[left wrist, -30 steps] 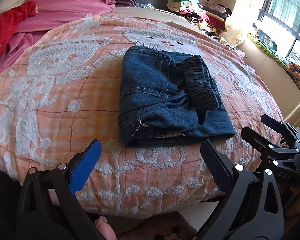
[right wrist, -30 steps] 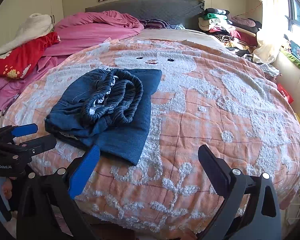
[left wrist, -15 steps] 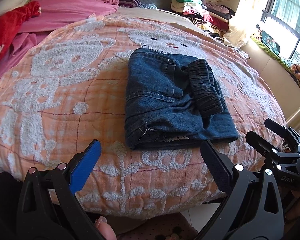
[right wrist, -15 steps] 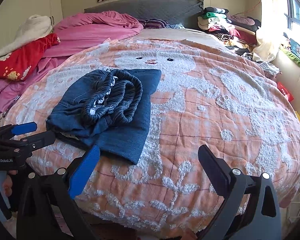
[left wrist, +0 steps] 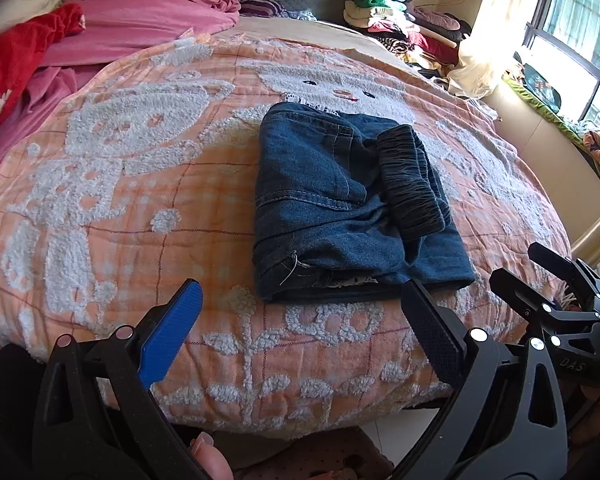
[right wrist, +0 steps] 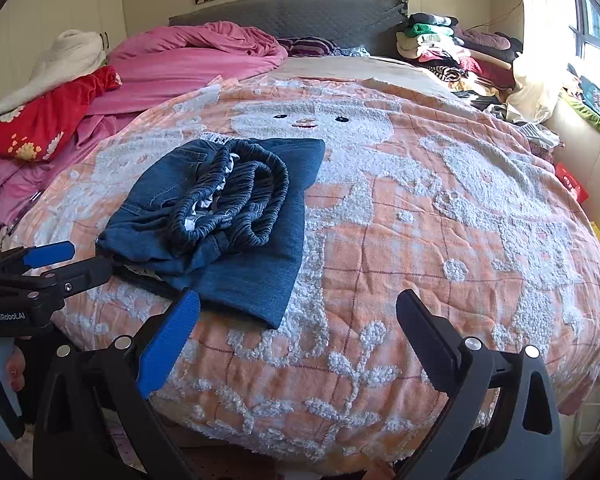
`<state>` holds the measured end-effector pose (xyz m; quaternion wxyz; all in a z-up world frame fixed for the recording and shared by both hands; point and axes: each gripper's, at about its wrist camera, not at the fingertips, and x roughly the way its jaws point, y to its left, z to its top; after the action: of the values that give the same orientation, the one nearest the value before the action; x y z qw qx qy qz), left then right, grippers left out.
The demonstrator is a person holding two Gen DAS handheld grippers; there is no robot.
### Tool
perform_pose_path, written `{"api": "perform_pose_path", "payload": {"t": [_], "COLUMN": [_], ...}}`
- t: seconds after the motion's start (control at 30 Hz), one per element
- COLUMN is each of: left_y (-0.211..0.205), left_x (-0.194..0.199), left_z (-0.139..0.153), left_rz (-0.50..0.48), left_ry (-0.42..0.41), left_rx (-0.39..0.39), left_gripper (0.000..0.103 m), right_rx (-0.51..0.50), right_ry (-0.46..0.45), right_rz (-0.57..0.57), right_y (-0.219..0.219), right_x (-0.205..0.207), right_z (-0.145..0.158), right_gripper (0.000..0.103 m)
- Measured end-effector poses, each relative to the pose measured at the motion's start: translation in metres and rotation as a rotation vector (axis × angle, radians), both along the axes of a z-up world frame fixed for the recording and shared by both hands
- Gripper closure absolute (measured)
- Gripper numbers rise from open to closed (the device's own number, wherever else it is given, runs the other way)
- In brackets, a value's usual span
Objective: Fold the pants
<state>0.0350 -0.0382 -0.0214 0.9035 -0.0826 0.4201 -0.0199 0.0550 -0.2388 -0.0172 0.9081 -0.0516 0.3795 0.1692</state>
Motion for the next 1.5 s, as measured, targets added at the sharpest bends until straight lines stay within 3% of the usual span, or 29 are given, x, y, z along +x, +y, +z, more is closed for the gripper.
{"api": "perform_pose_path", "payload": {"t": [1.5], "left_y": [-0.0002], "left_x": [-0.0097], "left_z": [0.01], "left_rz": [-0.007], "left_ry": [-0.009], "left_rx": [0.01], "left_gripper": [0.009], "right_rx": [-0.008], "right_ry": [-0.005], "right_rz": [-0.019], "right_y": [0.0018], "right_x": [-0.0076], "right_z": [0.0068], "right_gripper": [0.005]}}
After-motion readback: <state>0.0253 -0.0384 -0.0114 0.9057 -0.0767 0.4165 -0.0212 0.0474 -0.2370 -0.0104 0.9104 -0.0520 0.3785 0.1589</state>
